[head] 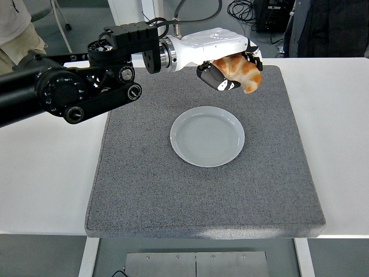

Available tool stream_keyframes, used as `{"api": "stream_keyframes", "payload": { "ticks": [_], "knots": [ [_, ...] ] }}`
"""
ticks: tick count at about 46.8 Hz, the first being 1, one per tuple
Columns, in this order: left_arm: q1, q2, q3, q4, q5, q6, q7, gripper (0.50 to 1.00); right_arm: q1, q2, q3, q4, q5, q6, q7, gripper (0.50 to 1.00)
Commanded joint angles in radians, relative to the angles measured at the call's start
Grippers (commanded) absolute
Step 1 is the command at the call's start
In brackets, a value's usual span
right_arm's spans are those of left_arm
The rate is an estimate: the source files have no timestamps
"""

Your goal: Place the bread on the plate

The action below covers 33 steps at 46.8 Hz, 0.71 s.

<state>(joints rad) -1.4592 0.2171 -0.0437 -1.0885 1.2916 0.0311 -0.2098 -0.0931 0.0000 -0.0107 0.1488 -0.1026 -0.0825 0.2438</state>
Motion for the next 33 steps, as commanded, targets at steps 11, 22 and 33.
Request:
{"api": "stream_keyframes", "payload": {
  "ticks": [11,22,33],
  "knots": [
    [0.056,-0.058,0.062,0.061,0.029,0.007,-0.003,0.500,0.000,0.000,0.000,0.000,0.000,0.001,0.000,1.000],
    [0.126,-0.084,0.062,0.081,0.112,0.029,-0.003,0.500,0.000,0.000,0.000,0.000,0.000,0.001,0.000,1.000],
    [0.180,-0.085,0.103,0.116,0.121,0.061,-0.003,0.500,0.001,0.000,0.000,0.000,0.000,0.001,0.000,1.000]
  ]
}}
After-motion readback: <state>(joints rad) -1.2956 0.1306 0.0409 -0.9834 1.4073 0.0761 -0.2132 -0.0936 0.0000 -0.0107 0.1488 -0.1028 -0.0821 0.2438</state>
